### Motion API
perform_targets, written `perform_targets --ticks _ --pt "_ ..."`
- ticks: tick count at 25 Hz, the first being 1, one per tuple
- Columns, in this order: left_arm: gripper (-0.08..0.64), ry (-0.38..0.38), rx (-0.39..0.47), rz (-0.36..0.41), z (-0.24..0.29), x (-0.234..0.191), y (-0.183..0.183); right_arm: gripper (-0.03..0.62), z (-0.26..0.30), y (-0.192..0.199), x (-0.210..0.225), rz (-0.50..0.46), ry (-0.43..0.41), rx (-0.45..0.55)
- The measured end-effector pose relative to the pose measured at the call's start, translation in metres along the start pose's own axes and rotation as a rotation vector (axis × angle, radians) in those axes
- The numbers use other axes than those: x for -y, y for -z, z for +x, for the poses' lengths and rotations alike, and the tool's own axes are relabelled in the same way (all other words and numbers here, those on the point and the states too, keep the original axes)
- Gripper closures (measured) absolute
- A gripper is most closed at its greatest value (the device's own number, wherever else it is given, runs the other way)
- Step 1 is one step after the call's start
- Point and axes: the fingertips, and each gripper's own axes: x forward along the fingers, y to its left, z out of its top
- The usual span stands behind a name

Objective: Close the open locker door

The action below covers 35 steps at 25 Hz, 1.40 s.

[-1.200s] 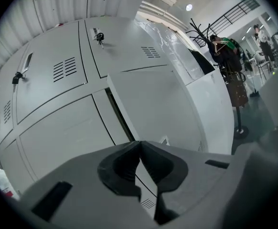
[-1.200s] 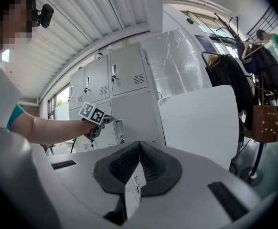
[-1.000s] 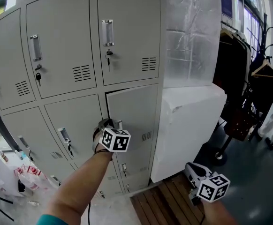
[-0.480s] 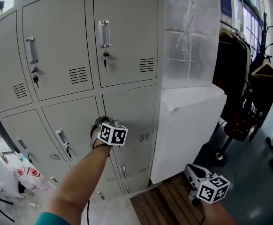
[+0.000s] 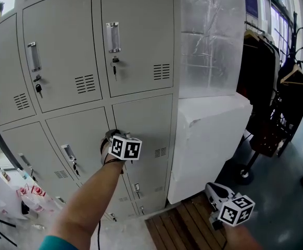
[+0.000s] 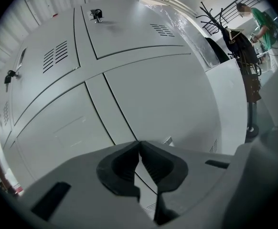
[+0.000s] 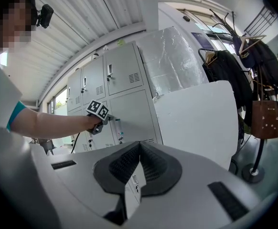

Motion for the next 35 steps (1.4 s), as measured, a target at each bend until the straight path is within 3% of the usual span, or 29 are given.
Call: perform_targets --ticks 6,18,22,29,35 --pt "0.551 0.122 0.058 0.002 -0.008 0.039 -0.017 0.594 -0.002 -0.002 0.003 0.001 -0.004 0.003" --pt "0.551 0.103 -0.041 -0.136 0.012 0.037 -0.02 0.594 -0.031 -0.003 0.031 0.02 0.039 0.018" --pt "0.551 0.144 -0.045 -0.166 0.011 0.04 -0.019 0.594 -0.038 -0.004 0.032 0.018 0.032 0.027" --pt "0.551 0.235 -0.025 -0.294 -0.012 0.038 0.012 0.594 -0.045 -0.009 0.03 0.008 -0.004 0.037" --pt "0.551 0.316 0.012 -0.407 -0.074 0.035 0.048 0.594 -0.046 -0.015 0.029 -0.004 -0.036 0.043"
